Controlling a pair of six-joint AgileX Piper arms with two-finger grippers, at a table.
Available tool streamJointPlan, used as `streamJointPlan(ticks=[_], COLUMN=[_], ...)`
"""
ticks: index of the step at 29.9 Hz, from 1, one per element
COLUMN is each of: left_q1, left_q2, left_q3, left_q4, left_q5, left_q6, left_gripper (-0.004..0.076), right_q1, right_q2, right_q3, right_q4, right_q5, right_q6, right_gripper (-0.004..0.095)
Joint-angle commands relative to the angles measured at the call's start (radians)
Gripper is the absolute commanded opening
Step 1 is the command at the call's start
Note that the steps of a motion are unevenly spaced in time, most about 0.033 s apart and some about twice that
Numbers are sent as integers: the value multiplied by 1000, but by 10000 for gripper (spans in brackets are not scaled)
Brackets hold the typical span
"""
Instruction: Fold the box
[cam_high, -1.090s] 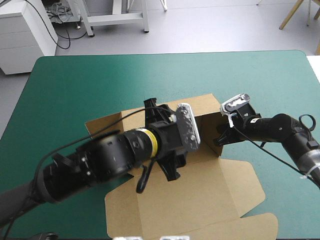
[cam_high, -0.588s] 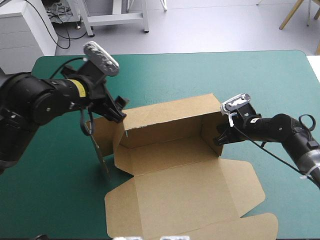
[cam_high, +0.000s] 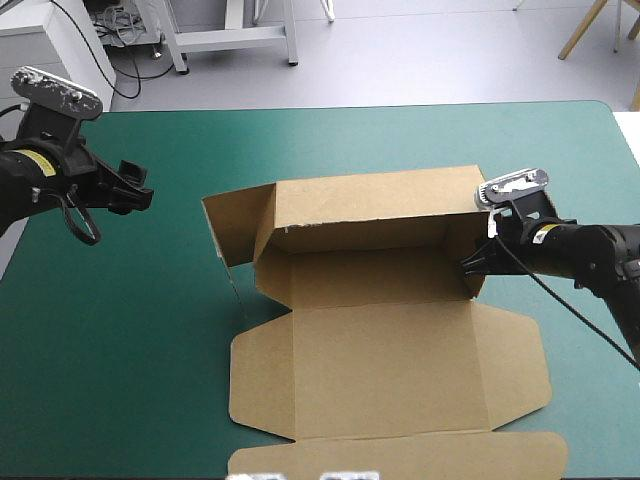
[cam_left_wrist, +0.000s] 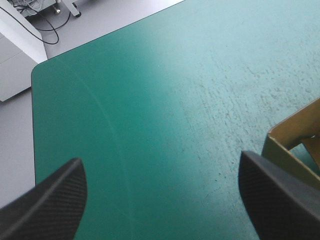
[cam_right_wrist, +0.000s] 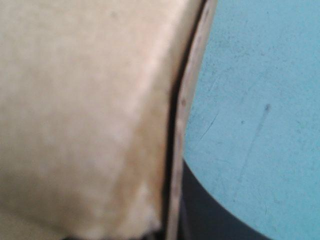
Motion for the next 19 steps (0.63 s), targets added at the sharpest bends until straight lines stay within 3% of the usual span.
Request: streamJointPlan(ticks=[1,9,19], left_q1=[2,2,2], left_q2=[-23,-23,-23], left_q3=[-19,-19,-19], left_q4=[6,6,6], left_q5=[35,39,39], left_q6=[-11,-15,-13], left_gripper=[584,582,582], right_q1=[-4,-4,-4], right_q2=[-6,139,431], right_q3=[-98,-217,-388], right_q4=[-38,-66,-77], right_q5=[127,357,362], right_q6=[92,130,128], right_gripper=[-19,-19,-19])
